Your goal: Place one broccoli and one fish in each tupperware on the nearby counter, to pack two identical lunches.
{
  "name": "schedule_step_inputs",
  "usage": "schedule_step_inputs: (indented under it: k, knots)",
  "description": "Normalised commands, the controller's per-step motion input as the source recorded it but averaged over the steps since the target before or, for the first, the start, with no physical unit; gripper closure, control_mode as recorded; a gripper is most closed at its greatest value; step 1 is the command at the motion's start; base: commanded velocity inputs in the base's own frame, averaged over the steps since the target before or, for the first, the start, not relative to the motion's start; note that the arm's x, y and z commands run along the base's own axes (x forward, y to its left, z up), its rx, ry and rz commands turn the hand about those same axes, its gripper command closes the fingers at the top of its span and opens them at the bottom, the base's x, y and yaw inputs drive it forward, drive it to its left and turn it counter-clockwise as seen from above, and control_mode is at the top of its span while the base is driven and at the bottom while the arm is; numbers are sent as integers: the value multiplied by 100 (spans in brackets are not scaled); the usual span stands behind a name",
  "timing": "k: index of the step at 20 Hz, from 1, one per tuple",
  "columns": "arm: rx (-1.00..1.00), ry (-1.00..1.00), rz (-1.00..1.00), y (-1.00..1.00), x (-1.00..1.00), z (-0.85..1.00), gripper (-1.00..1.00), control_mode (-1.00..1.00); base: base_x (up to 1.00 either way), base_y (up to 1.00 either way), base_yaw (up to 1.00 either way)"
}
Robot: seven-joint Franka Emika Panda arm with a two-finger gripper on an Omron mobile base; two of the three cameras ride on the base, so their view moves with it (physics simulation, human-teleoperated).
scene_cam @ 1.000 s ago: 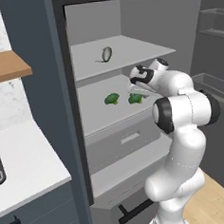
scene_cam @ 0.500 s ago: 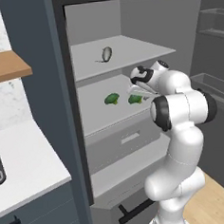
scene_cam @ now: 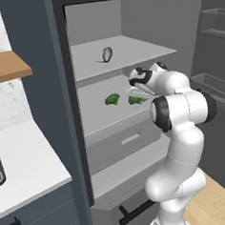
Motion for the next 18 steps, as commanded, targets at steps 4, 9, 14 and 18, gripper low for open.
schedule_step_inputs:
  k: [4, 9, 14, 18]
  knots:
    - [0, 0, 2, 19, 0, -4, -100, -100, 0, 0, 0]
    - [0, 0, 2, 11, 0, 0, -100, -100, 0, 0, 0]
    - [0, 0, 2, 13, 0, 0, 100, -100, 0, 0, 0]
    - [0, 0, 1, 7, 0, 0, 100, -100, 0, 0, 0]
